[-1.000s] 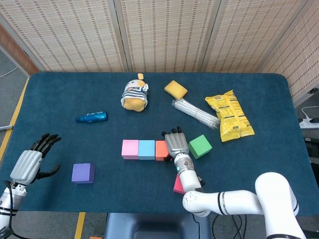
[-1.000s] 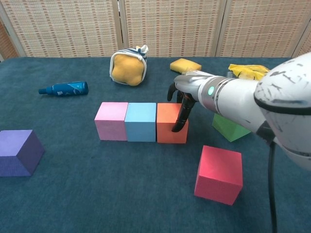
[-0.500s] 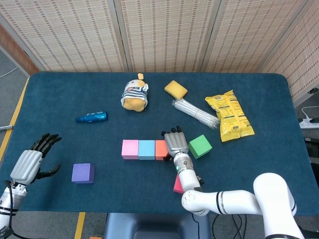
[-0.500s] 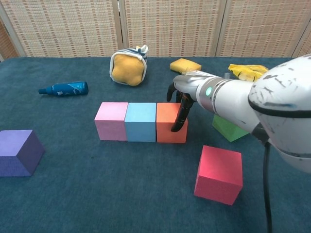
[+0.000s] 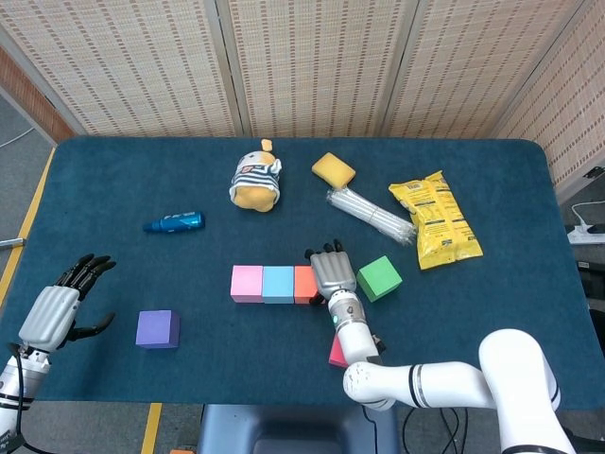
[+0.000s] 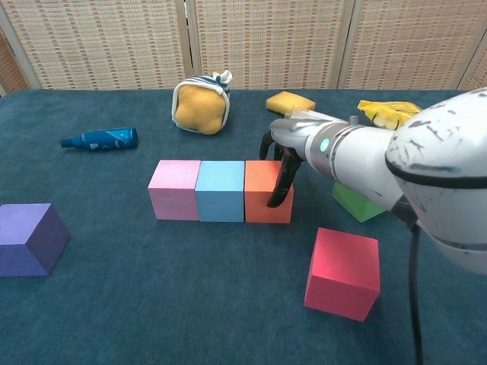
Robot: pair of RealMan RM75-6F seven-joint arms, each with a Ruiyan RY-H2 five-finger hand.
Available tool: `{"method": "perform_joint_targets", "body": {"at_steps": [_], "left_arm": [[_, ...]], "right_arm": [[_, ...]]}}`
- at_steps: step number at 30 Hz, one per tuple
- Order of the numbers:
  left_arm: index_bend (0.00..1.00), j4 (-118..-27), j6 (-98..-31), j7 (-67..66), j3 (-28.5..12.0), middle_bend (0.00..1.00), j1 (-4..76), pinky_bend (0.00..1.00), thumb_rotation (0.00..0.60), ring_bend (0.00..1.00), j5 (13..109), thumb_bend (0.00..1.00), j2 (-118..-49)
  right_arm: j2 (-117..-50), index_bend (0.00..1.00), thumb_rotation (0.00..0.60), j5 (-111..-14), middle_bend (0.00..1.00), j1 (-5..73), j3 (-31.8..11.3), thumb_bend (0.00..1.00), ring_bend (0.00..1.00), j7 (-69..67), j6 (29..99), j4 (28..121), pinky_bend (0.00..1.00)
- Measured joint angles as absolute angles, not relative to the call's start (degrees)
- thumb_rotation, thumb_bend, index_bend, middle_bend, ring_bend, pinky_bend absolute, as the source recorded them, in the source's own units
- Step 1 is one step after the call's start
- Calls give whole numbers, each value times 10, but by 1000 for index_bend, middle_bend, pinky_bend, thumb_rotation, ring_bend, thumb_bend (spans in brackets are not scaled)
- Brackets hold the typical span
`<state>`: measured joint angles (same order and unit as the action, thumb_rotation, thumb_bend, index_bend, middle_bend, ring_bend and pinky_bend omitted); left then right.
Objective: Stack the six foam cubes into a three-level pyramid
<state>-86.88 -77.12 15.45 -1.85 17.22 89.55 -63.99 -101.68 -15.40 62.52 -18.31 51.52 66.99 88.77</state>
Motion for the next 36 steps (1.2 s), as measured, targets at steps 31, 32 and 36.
{"method": "perform_joint_targets", "body": {"at_steps": [31,32,36], "left_arm": [[128,-901,-774,129,-22,77,166,176,600,15,884,302,-622],[128,-902,-773,128,-22,77,166,176,600,16,883,302,-622],[127,-904,-770,122,-22,77,166,175,600,15,882,302,-621]], "right_arm": [[-874,0,600,-163,81,590,-168,199,0,479,625,975,0],[-877,0,600,-160,79,593,-167,199,0,479,621,967,0],[-896,0,600,-145,67,607,-164,199,0,481,612,934,0]]}}
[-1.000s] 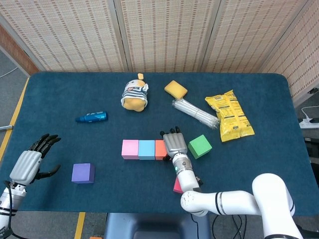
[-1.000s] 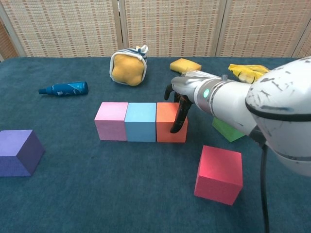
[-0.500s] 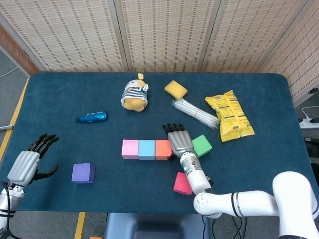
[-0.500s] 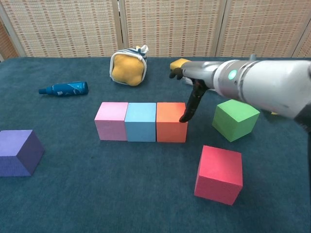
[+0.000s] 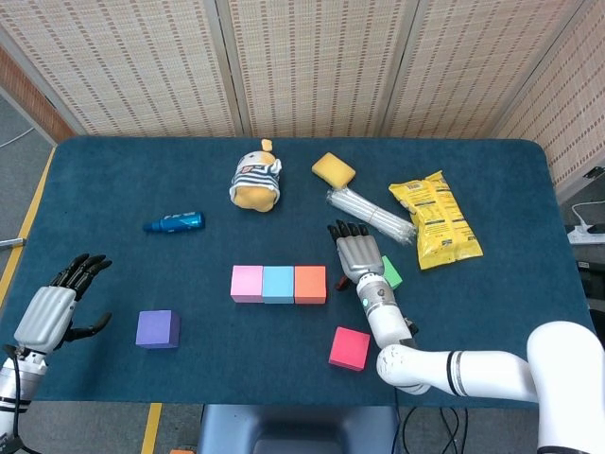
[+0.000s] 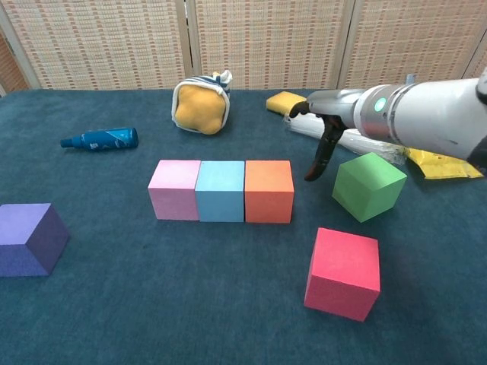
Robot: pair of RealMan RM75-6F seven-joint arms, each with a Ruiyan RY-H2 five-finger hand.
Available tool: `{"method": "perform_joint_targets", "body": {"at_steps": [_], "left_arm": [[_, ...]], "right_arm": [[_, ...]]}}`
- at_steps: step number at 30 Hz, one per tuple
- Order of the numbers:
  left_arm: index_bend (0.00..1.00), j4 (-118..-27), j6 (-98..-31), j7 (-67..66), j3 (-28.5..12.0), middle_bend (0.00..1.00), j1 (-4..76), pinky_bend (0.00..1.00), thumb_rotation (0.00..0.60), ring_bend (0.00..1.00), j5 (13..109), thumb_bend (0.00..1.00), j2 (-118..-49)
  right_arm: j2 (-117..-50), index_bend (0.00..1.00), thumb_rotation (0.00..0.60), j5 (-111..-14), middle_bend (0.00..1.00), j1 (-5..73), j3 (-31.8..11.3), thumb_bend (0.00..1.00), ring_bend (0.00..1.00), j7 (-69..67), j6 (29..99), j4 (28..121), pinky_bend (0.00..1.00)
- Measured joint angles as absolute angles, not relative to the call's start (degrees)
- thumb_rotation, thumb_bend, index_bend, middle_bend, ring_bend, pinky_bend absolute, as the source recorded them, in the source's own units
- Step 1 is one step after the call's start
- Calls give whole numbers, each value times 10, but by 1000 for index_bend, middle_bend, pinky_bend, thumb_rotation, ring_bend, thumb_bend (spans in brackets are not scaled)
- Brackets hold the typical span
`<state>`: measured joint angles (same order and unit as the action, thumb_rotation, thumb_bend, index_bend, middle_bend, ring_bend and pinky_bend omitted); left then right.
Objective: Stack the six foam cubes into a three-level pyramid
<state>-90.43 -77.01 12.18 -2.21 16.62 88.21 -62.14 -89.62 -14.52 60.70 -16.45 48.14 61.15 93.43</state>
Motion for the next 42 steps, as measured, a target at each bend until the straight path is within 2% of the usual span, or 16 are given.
{"method": "perform_joint_targets", "body": {"at_steps": [11,21,27,37,42], "left_arm": [[128,-892,-765,130,-22,77,166,175,600,16,880,302,-625],[130,-882,-755,130,-19,83,171,175,600,16,885,302,-627],[149,-875,-726,127,-11,93,188,175,600,17,902,297,-624],[117,-918,-673,110,15,77,213,171,600,18,924,301,-604],[81,-939,-665,83,22,46,211,156,600,5,919,310,-604]], "right_arm": [[-946,0,600,-132,57,633,-166,199,0,477,609,887,0],[-939,0,600,-134,57,632,-163,199,0,477,617,899,0],[-894,0,600,-200,54,602,-157,199,0,444,643,952,0],[-715,0,600,-354,65,479,-140,198,0,314,693,1084,0],[-676,0,600,-379,65,444,-127,199,0,278,694,1100,0]]}}
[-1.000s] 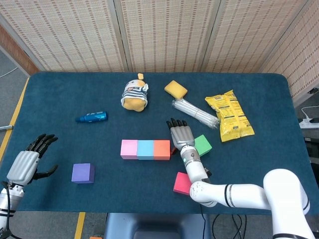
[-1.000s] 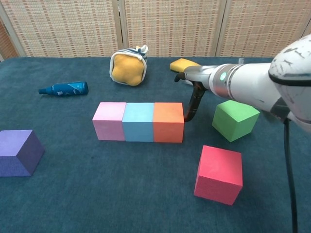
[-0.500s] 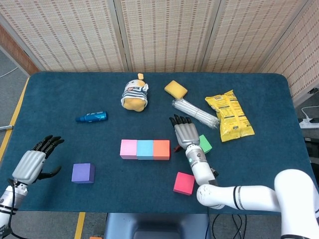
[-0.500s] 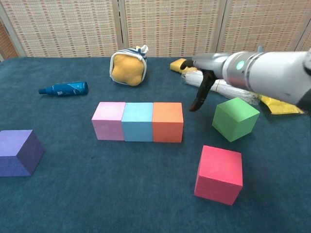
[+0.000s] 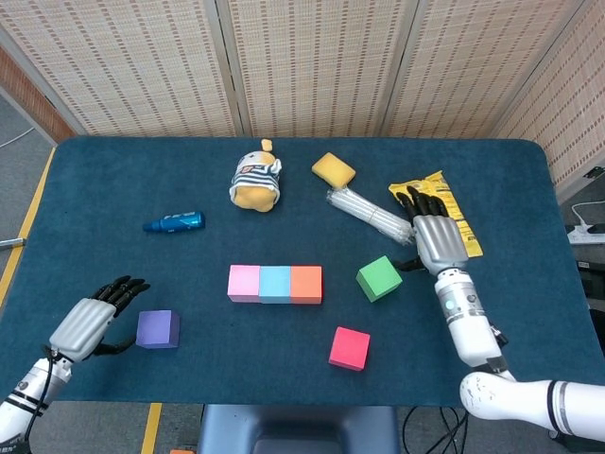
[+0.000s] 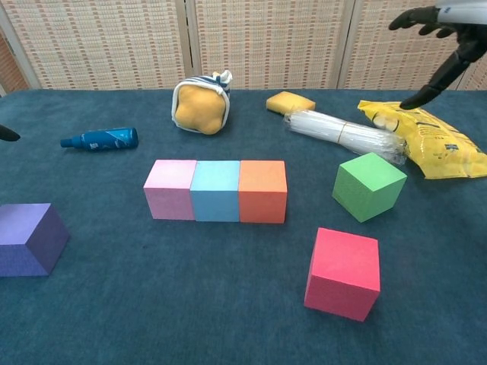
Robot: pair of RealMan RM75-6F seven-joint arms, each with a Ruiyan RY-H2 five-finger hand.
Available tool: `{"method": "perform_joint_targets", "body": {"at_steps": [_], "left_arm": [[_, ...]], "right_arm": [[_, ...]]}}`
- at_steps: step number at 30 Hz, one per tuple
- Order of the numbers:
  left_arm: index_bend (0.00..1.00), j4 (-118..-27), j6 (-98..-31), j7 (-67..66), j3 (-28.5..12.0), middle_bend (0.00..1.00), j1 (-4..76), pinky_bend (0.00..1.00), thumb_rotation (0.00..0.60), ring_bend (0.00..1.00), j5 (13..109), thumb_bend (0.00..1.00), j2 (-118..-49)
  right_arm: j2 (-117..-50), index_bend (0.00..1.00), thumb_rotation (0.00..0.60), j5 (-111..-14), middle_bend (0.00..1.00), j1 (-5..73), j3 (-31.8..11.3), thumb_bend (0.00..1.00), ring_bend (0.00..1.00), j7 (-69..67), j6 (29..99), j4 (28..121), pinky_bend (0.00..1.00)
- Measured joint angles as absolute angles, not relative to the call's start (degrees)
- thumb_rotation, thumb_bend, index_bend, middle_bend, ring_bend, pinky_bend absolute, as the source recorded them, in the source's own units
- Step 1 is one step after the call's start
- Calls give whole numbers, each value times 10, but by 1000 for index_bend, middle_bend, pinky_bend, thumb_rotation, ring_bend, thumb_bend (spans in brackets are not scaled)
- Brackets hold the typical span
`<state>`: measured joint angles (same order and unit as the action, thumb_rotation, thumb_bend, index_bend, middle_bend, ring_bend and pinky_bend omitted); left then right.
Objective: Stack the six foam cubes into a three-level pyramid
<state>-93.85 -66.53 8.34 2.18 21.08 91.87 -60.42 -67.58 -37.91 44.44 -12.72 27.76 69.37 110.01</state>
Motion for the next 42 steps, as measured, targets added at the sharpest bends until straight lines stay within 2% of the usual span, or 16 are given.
{"method": "perform_joint_targets", "body": {"at_steps": [8,18,23,26,28,31,38,42], "left_arm": [[108,-957,-633,-35,26,64,207,166,600,22,868,307,-649],[179,-945,-629,-106,19,126,203,224,600,84,822,308,-707],[235,-930,-627,-126,11,207,204,274,600,156,801,301,-727],[313,-920,-626,-132,3,324,207,385,600,276,792,297,-735],[341,-921,-627,-132,-5,377,211,433,600,324,787,298,-735],[348,-937,-629,-125,-16,398,217,485,600,345,786,298,-723],[349,-1013,-623,-102,-74,391,255,486,600,345,774,293,-664],[350,-1048,-588,-113,-111,386,300,484,600,345,735,294,-645]], "right_arm": [[-634,0,600,-463,65,382,-104,199,0,168,658,1080,0],[-632,0,600,-491,65,361,-100,198,0,137,630,1055,0],[-634,0,600,-495,65,356,-103,199,0,129,625,1049,0],[-632,0,600,-497,65,352,-105,199,0,123,624,1048,0],[-629,0,600,-499,65,349,-106,198,0,118,624,1047,0],[-623,0,600,-502,65,341,-109,199,0,109,626,1046,0],[-606,0,600,-502,65,327,-117,199,0,93,630,1046,0],[-598,0,600,-500,65,322,-120,199,0,92,630,1051,0]]}}
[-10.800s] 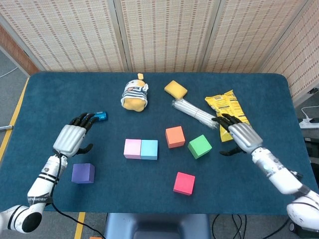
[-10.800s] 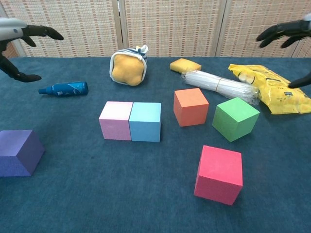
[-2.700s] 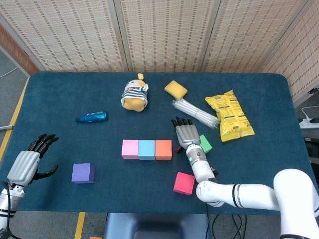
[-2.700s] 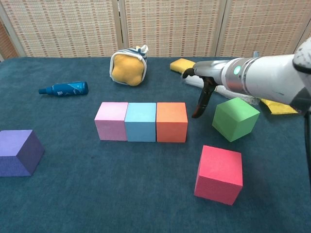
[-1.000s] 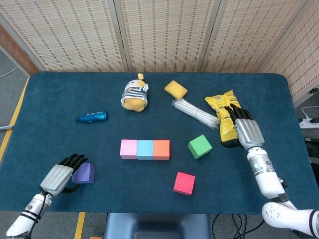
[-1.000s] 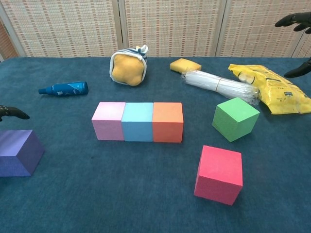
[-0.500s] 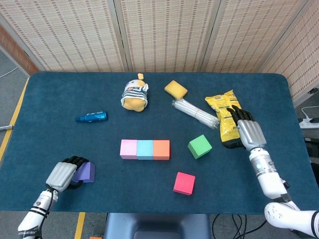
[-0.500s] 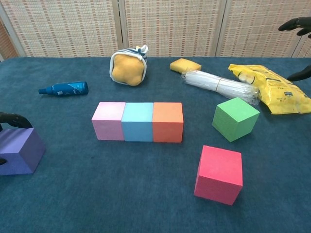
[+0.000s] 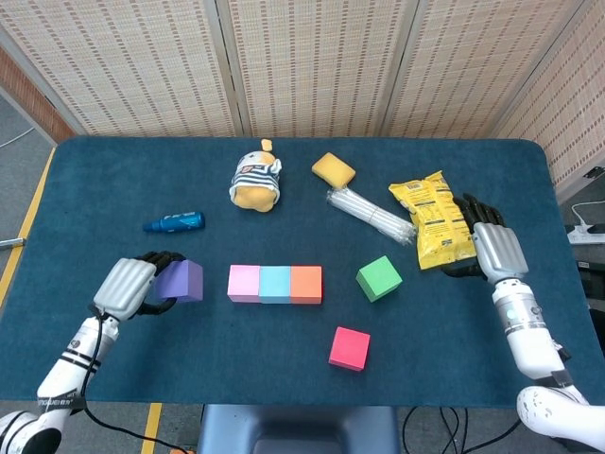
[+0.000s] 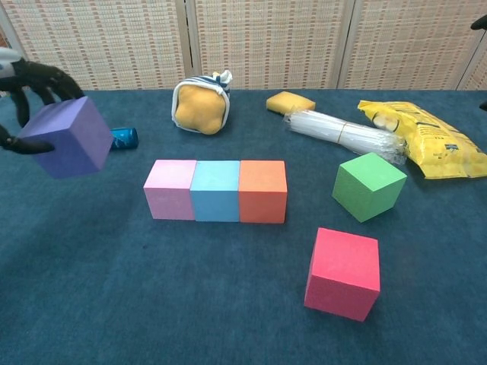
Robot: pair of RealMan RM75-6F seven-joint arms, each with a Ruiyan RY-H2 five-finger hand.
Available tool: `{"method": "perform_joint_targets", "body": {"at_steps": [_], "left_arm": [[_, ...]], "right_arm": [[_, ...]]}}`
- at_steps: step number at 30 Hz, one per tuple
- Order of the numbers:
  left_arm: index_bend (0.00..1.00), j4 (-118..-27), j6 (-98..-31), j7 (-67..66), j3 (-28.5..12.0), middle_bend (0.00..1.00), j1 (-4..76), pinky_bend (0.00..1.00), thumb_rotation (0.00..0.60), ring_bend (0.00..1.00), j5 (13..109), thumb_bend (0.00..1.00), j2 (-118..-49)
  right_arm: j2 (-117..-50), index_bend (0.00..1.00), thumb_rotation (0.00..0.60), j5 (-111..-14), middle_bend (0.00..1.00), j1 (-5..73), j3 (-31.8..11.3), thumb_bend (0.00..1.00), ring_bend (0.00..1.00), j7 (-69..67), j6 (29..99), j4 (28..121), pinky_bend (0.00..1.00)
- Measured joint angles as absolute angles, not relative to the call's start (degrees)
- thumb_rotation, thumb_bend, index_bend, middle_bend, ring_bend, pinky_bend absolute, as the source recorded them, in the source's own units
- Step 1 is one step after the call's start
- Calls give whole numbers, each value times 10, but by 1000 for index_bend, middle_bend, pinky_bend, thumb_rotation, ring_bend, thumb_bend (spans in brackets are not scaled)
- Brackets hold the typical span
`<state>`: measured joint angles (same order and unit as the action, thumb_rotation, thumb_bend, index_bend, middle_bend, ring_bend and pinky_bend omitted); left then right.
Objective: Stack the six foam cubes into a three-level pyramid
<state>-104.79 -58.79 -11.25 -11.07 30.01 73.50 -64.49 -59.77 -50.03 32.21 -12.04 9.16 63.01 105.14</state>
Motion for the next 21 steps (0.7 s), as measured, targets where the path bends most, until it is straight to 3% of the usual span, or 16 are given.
{"method": "perform_joint_targets", "body": {"at_steps": [9,21], "left_arm": [[344,-1072,-523,-235,-148,386,411,484,600,345,598,295,-668],[335,-1060,-532,-384,-138,378,531,477,600,339,427,295,-752]], "right_arm": [[-588,0,600,-494,65,313,-126,199,0,95,635,1061,0],[-587,0,600,-487,65,309,-128,199,0,98,628,1058,0]]}}
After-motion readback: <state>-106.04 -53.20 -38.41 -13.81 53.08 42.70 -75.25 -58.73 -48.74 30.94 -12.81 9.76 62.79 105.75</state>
